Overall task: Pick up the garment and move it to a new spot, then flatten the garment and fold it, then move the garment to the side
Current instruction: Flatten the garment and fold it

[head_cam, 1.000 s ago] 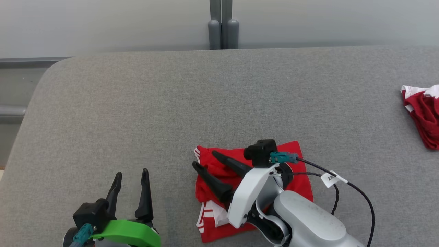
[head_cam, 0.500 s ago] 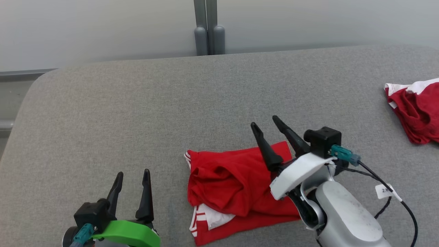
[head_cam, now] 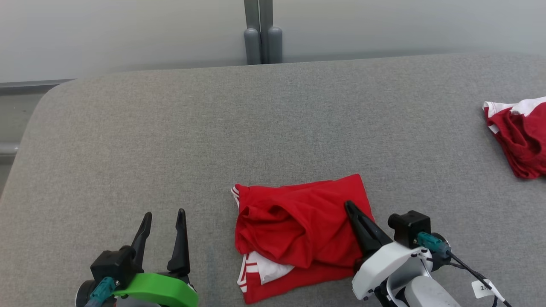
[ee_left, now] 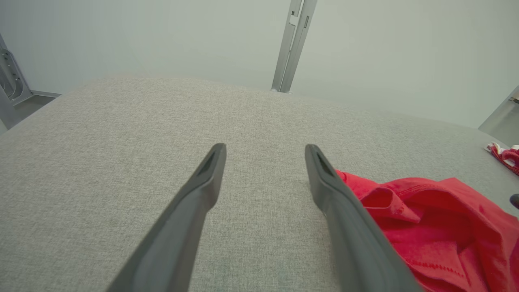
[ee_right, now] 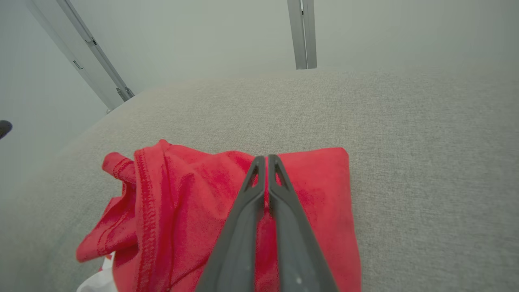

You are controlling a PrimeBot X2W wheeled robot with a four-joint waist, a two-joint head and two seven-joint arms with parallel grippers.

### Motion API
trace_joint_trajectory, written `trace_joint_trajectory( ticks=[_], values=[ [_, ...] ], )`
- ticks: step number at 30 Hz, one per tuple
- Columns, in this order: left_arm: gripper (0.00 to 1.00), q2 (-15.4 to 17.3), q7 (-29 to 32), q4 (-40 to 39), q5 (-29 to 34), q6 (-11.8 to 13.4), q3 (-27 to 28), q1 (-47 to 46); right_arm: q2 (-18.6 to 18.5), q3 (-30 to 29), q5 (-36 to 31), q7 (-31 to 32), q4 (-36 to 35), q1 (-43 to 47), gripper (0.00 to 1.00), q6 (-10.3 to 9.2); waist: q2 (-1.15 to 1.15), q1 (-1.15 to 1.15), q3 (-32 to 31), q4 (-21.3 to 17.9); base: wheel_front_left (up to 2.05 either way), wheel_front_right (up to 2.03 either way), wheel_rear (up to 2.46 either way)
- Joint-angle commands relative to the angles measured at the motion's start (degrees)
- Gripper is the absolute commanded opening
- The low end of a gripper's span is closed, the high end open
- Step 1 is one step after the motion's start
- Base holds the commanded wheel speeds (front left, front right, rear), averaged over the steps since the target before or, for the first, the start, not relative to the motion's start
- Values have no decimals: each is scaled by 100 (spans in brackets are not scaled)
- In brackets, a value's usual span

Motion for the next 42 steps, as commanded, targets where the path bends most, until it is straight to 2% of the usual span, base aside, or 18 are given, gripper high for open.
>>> trace_joint_trajectory(
  ticks=[1, 8, 14, 22, 28, 38, 42],
  values=[
    [100, 53, 4, -15, 52, 28, -2, -75, -5, 44, -58, -51, 59, 76, 0, 1, 0, 0, 18, 30, 0, 0, 0],
    [100, 59, 26, -30, 45, 46, -22, -124, 20, 349, -215, -139, 629, -103, 0, 1, 0, 0, 62, 167, 0, 0, 0],
    [100, 76, 43, -37, 41, 49, -41, -164, 49, 957, -74, -255, 1221, -504, 0, 1, 0, 0, 84, 346, 0, 0, 0],
    [100, 98, 43, -71, 26, 81, -44, -186, 51, 2206, 679, -344, 1548, -1026, 0, 0, 0, 0, 101, 603, 0, 0, 0],
    [100, 113, 47, -93, 10, 107, -51, -195, 55, 2724, 1171, -420, 1667, -1394, 0, 1, 0, 0, 116, 735, 0, 0, 0],
    [100, 122, 19, -108, -17, 151, -52, -191, 56, 3061, 1578, -539, 1597, -1856, 0, 1, 0, 0, 140, 756, 0, 0, 0],
    [100, 124, 6, -124, -19, 154, -47, -182, 57, 2822, 1444, -555, 1396, -1923, 0, 0, 0, 0, 143, 667, 0, 0, 0]
  ],
)
